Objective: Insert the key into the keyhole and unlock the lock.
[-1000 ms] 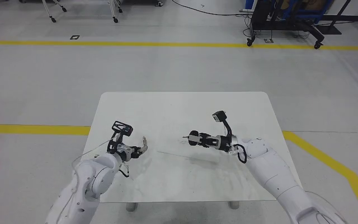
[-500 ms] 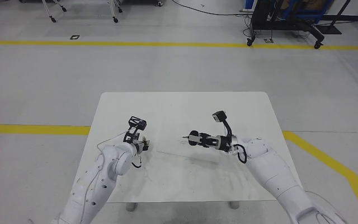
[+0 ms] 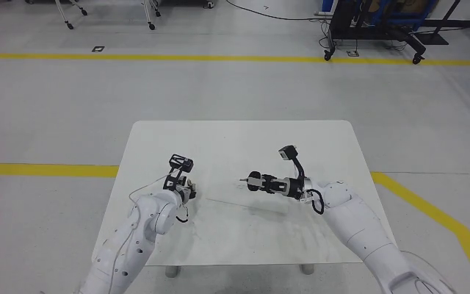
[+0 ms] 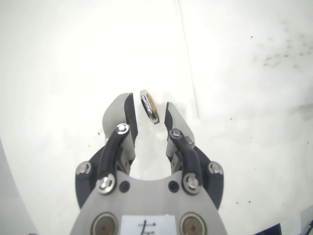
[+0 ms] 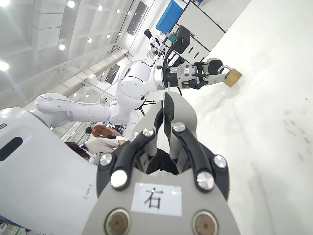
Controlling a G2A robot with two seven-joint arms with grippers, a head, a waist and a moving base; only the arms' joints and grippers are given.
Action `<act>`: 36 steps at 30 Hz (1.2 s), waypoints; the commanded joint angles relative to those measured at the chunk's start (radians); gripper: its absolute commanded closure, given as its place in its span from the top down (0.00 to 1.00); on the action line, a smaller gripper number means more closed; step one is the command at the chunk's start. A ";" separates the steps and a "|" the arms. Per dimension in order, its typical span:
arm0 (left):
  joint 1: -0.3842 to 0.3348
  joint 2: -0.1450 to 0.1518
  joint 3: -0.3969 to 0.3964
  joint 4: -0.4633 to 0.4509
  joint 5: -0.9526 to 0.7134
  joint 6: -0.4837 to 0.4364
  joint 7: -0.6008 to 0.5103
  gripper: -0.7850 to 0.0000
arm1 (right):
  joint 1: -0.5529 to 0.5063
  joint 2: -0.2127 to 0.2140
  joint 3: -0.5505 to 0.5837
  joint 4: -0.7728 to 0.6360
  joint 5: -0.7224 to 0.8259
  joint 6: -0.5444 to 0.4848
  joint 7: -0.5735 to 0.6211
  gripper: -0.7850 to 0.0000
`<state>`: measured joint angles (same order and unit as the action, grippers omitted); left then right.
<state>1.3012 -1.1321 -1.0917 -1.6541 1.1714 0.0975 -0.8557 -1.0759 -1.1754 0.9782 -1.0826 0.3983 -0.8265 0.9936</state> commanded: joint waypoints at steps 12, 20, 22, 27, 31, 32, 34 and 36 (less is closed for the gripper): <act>-0.057 -0.023 0.033 0.074 0.004 0.025 0.047 0.00 | 0.000 0.000 0.000 0.000 0.000 0.000 0.000 0.00; 0.025 -0.018 -0.083 0.034 -0.134 0.029 0.227 0.00 | 0.000 0.000 0.000 0.000 0.000 0.000 0.000 0.00; 0.025 -0.018 -0.083 0.034 -0.134 0.029 0.227 0.00 | 0.000 0.000 0.000 0.000 0.000 0.000 0.000 0.00; 0.025 -0.018 -0.083 0.034 -0.134 0.029 0.227 0.00 | 0.000 0.000 0.000 0.000 0.000 0.000 0.000 0.00; 0.025 -0.018 -0.083 0.034 -0.134 0.029 0.227 0.00 | 0.000 0.000 0.000 0.000 0.000 0.000 0.000 0.00; 0.025 -0.018 -0.083 0.034 -0.134 0.029 0.227 0.00 | 0.000 0.000 0.000 0.000 0.000 0.000 0.000 0.00; 0.025 -0.018 -0.083 0.034 -0.134 0.029 0.227 0.00 | 0.000 0.000 0.000 0.000 0.000 0.000 0.000 0.00; 0.025 -0.018 -0.083 0.034 -0.134 0.029 0.227 0.00 | 0.000 0.000 0.000 0.000 0.000 0.000 0.000 0.00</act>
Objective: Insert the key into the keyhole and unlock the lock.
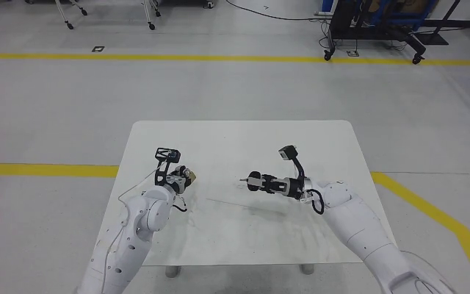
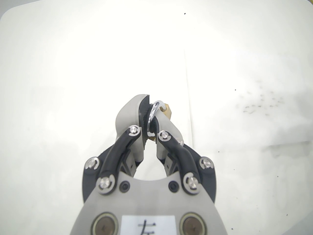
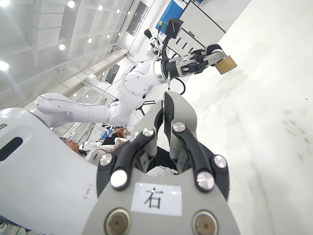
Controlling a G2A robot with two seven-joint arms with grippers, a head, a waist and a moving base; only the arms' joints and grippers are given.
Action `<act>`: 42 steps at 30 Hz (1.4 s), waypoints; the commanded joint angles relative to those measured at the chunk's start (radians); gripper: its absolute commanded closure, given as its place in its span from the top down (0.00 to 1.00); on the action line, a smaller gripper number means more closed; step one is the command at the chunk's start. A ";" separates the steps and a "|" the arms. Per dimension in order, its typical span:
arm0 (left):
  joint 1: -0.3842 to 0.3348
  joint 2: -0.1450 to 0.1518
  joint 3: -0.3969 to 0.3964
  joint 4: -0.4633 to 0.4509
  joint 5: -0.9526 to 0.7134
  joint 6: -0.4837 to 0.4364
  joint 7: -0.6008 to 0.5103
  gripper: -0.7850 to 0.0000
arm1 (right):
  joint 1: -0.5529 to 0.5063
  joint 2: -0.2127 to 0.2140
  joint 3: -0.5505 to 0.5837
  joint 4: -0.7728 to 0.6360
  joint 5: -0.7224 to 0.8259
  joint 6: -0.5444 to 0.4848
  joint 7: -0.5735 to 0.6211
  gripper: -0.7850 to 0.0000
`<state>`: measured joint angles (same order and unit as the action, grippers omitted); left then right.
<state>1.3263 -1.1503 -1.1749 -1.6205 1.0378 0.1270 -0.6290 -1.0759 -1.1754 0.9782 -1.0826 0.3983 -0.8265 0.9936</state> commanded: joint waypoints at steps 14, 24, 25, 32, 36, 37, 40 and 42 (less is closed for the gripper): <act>0.000 0.000 0.000 0.000 0.000 0.000 0.000 0.00 | 0.000 0.000 0.000 0.000 0.000 0.000 0.000 0.00; 0.000 0.000 0.000 0.000 0.000 0.000 0.000 0.00 | 0.000 0.000 0.000 0.000 0.000 0.000 0.000 0.00; 0.000 0.000 0.000 0.000 0.000 0.000 0.000 0.00 | 0.000 0.000 0.000 0.000 0.000 0.000 0.000 0.00; -0.066 -0.014 -0.043 0.026 -0.321 -0.091 -0.044 0.00 | -0.037 0.003 0.019 0.008 0.015 -0.012 -0.058 0.00; -0.167 -0.033 -0.063 0.180 -0.658 -0.166 -0.111 0.00 | -0.082 0.001 0.031 -0.008 0.077 -0.072 -0.113 0.00; -0.193 -0.039 -0.053 0.224 -0.725 -0.178 -0.143 0.00 | -0.086 -0.001 0.030 -0.011 0.091 -0.079 -0.123 0.00; -0.231 -0.046 -0.037 0.274 -0.789 -0.189 -0.182 0.00 | -0.088 -0.002 0.031 -0.013 0.100 -0.082 -0.136 0.00; -0.231 -0.046 -0.037 0.274 -0.789 -0.189 -0.182 0.00 | -0.088 -0.002 0.031 -0.013 0.100 -0.082 -0.136 0.00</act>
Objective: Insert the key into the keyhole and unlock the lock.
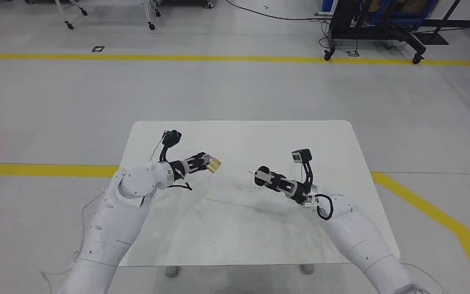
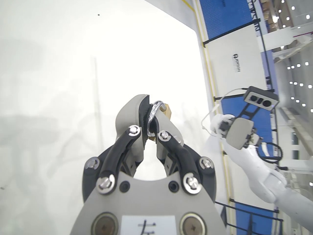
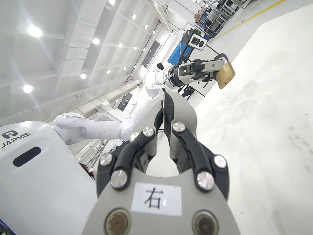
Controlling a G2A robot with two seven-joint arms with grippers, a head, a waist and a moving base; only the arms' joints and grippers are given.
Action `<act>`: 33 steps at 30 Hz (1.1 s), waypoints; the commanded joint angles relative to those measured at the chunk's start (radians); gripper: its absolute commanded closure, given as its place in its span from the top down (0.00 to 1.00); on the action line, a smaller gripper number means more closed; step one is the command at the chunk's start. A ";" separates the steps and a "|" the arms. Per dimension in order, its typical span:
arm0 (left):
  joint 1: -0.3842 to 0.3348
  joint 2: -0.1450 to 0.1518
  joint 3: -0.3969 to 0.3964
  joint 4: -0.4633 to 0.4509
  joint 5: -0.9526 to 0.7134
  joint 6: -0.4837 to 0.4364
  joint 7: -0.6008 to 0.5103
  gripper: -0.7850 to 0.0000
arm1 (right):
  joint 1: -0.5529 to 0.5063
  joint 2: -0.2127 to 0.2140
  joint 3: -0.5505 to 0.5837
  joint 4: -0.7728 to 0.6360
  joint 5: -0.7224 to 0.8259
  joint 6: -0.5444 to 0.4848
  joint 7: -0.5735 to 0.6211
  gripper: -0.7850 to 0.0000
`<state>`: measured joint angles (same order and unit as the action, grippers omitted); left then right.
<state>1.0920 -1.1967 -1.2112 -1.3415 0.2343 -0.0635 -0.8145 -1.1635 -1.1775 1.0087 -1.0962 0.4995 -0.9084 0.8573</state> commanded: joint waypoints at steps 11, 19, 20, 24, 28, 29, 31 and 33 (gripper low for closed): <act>-0.121 -0.040 0.037 0.259 -0.538 0.022 -0.320 0.00 | -0.022 0.000 0.006 -0.046 -0.034 -0.049 -0.031 0.00; -0.327 -0.092 0.127 0.592 -0.786 0.115 -0.610 0.00 | -0.097 0.011 0.096 -0.188 -0.318 -0.069 -0.234 0.00; -0.344 -0.097 0.132 0.622 -0.799 0.108 -0.610 0.00 | -0.097 0.011 0.096 -0.188 -0.318 -0.069 -0.234 0.00; -0.351 -0.098 0.136 0.630 -0.793 0.100 -0.608 0.00 | -0.097 0.011 0.096 -0.188 -0.318 -0.069 -0.234 0.00; -0.351 -0.098 0.136 0.630 -0.793 0.100 -0.608 0.00 | -0.097 0.011 0.096 -0.188 -0.318 -0.069 -0.234 0.00; -0.351 -0.098 0.136 0.630 -0.793 0.100 -0.608 0.00 | -0.097 0.011 0.096 -0.188 -0.318 -0.069 -0.234 0.00; -0.332 -0.099 0.132 0.606 -0.806 0.097 -0.575 0.00 | -0.089 0.014 0.109 -0.200 -0.398 -0.039 -0.240 0.00; -0.315 -0.095 0.126 0.581 -0.803 0.094 -0.552 0.00 | -0.101 0.013 0.120 -0.240 -0.508 0.022 -0.294 0.00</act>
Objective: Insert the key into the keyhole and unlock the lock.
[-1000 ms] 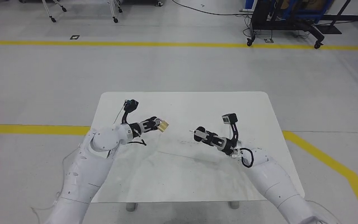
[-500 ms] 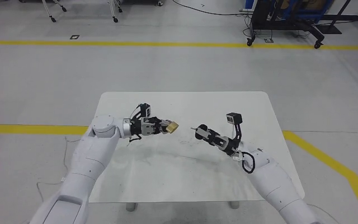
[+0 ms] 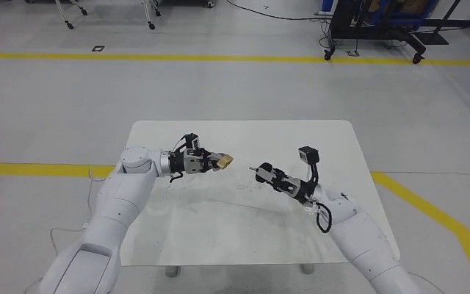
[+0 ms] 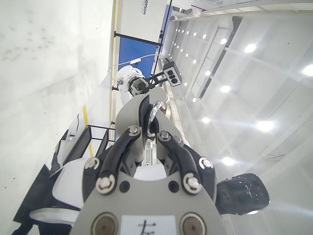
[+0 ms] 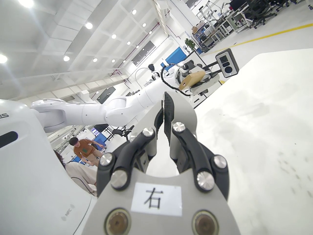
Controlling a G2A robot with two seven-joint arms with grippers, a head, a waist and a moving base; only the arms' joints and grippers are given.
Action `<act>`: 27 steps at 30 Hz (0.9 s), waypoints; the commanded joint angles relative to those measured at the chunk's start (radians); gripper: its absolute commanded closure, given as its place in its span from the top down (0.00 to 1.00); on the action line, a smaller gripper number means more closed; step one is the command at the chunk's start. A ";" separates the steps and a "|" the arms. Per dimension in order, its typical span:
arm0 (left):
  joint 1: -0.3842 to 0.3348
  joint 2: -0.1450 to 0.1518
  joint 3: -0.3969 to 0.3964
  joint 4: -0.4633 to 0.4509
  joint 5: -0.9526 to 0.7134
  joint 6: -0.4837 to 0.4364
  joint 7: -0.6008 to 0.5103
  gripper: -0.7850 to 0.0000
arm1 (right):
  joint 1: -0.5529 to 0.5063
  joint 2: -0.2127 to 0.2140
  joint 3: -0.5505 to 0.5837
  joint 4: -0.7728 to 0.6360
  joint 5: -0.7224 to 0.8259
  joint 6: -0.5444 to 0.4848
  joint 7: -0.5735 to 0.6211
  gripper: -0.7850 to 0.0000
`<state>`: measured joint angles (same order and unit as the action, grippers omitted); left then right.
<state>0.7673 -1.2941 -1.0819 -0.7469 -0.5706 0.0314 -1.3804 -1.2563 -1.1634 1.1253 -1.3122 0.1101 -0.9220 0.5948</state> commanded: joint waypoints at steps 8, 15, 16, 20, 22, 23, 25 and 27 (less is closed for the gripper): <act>0.047 0.014 -0.003 -0.120 0.083 -0.079 0.114 0.00 | -0.068 0.001 0.020 -0.127 -0.198 0.222 -0.118 0.00; 0.056 0.014 -0.003 -0.126 0.071 -0.064 0.121 0.00 | -0.068 0.001 0.020 -0.127 -0.198 0.222 -0.118 0.00; 0.056 0.014 -0.003 -0.126 0.071 -0.064 0.121 0.00 | -0.068 0.001 0.020 -0.127 -0.198 0.222 -0.118 0.00; 0.080 0.017 -0.008 -0.164 0.080 -0.072 0.171 0.00 | -0.086 -0.005 0.006 -0.142 -0.116 0.222 -0.141 0.00; 0.091 0.021 -0.013 -0.189 0.105 -0.084 0.191 0.00 | -0.088 -0.009 -0.013 -0.142 -0.023 0.240 -0.123 0.00; 0.098 0.024 -0.013 -0.202 0.119 -0.089 0.202 0.00 | -0.088 -0.012 -0.024 -0.142 0.033 0.246 -0.110 0.00; 0.112 0.027 -0.018 -0.228 0.132 -0.100 0.222 0.00 | -0.074 -0.015 -0.038 -0.128 0.097 0.276 -0.072 0.00; 0.124 0.030 -0.025 -0.250 0.139 -0.111 0.242 0.00 | -0.063 -0.018 -0.050 -0.116 0.107 0.325 -0.064 0.00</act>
<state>0.8855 -1.2656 -1.1031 -0.9860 -0.4365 -0.0739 -1.1504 -1.3246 -1.1799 1.0803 -1.4325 0.2148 -0.6248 0.5283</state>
